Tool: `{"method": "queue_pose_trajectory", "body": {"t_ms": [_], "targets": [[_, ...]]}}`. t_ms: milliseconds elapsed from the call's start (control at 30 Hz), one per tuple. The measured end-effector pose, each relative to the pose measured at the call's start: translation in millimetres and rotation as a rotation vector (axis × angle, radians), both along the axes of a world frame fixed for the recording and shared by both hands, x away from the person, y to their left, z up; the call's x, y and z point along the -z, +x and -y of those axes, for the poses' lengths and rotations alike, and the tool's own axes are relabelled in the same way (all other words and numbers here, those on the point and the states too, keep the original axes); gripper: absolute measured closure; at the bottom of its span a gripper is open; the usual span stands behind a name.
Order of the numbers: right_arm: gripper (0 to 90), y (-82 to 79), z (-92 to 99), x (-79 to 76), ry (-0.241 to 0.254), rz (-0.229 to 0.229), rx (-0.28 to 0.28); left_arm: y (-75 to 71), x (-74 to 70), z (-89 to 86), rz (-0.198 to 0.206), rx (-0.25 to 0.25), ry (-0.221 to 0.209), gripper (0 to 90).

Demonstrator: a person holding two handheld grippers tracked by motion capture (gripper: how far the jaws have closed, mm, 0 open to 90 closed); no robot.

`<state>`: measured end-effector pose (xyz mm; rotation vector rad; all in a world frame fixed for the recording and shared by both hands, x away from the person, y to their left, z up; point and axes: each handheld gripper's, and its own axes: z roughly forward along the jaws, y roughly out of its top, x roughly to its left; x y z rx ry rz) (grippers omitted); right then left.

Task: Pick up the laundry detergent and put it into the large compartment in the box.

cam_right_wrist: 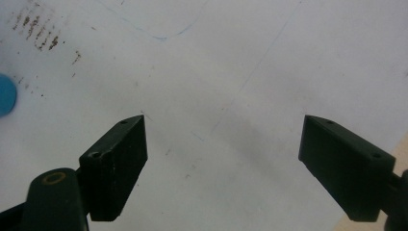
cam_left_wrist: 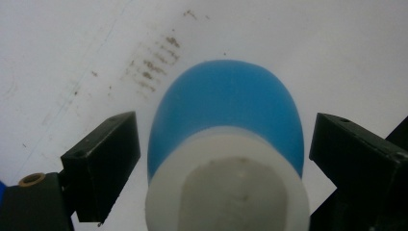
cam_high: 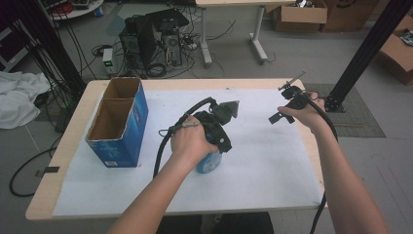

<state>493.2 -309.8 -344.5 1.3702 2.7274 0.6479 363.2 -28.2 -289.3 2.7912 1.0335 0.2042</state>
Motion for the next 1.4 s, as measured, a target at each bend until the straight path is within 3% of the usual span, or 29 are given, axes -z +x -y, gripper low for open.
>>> {"method": "queue_pose_trajectory", "body": {"t_ms": [733, 1100, 1400], "targets": [[17.4, 0.0, 0.0, 0.8, 0.002, -0.003, -0.002, 5.9, 4.8, -1.5, -0.019, -0.017, 0.031, 27.0], [17.4, 0.2, 0.2, 2.7, 0.004, -0.008, 0.000, 7.4, 2.9, 0.4, -0.046, -0.006, 0.016, 36.6], [17.5, -0.7, 2.3, 2.9, 0.009, -0.011, 0.005, 8.5, 1.8, 0.3, -0.065, -0.002, 0.024, 37.2]]}}
